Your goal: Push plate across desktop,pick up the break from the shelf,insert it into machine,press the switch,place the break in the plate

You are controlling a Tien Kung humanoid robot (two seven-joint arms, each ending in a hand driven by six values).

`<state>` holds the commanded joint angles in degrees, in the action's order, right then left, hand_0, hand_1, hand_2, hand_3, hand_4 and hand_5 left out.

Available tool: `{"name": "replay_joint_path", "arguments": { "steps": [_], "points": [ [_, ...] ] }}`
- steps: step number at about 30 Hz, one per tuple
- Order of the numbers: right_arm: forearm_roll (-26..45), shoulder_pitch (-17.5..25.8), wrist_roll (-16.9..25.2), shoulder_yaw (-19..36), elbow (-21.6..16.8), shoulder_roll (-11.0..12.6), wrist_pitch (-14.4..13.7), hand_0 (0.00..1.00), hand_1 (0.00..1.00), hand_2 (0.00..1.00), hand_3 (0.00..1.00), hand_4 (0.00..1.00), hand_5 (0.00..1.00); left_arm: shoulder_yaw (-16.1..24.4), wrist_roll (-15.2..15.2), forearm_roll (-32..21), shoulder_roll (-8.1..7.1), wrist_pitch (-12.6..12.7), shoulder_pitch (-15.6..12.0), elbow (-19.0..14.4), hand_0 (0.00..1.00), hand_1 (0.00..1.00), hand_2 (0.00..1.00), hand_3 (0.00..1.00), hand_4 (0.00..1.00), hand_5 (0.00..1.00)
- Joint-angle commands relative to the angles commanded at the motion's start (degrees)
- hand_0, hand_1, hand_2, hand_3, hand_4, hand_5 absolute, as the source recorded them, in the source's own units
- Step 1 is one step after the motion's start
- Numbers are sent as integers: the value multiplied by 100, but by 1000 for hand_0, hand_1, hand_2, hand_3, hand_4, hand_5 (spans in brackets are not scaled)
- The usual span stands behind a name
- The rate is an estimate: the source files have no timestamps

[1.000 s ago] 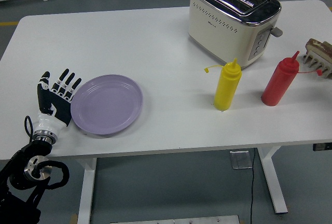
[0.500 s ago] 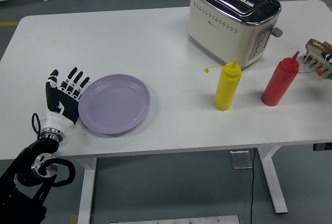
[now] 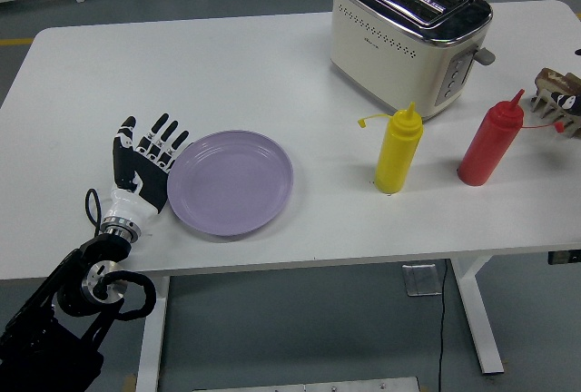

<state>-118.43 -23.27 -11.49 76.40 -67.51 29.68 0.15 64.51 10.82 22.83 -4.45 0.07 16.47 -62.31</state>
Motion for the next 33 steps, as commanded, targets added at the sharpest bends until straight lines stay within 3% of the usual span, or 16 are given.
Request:
{"name": "replay_joint_path", "arguments": {
  "steps": [1,2,6,7,13,14,25,26,33],
  "points": [
    [-35,-34,-8,-29,39,-11,-5,698,708,701,747,768,346,-23,1,-5,13,-1,16,14,837,878,929,857,657,998],
    [-63,-62,-15,-53,73,-20,-10,584,622,616,669,728,312,-42,1,-9,24,-2,29,25,836,878,929,858,657,998],
    [-152,-155,-29,-144,200,-53,-33,584,622,616,669,728,312,-106,3,-25,64,-5,72,67,836,878,929,858,657,998],
    [-172,-170,-24,-163,225,-59,-41,462,529,534,577,641,219,-116,4,-27,74,-6,79,74,837,878,930,857,657,998],
    [-304,-215,48,-259,331,-82,-107,462,529,534,577,641,219,-141,6,-25,107,-6,104,79,837,878,930,857,657,998],
    [-321,-219,57,-271,341,-84,-120,370,450,500,518,542,128,-141,6,-24,110,-6,105,78,836,878,930,857,657,998],
    [-507,-224,172,-349,408,-87,-397,313,428,480,498,477,93,-88,10,-6,119,1,85,51,838,879,930,857,657,998],
    [-515,-216,184,-345,389,-86,-448,294,408,462,485,393,51,-48,10,14,116,8,69,22,837,878,930,857,657,998],
    [-552,-146,249,-246,66,-33,-751,296,383,444,477,362,39,430,5,226,57,63,-112,-330,835,878,929,857,657,998]
  ]
}}
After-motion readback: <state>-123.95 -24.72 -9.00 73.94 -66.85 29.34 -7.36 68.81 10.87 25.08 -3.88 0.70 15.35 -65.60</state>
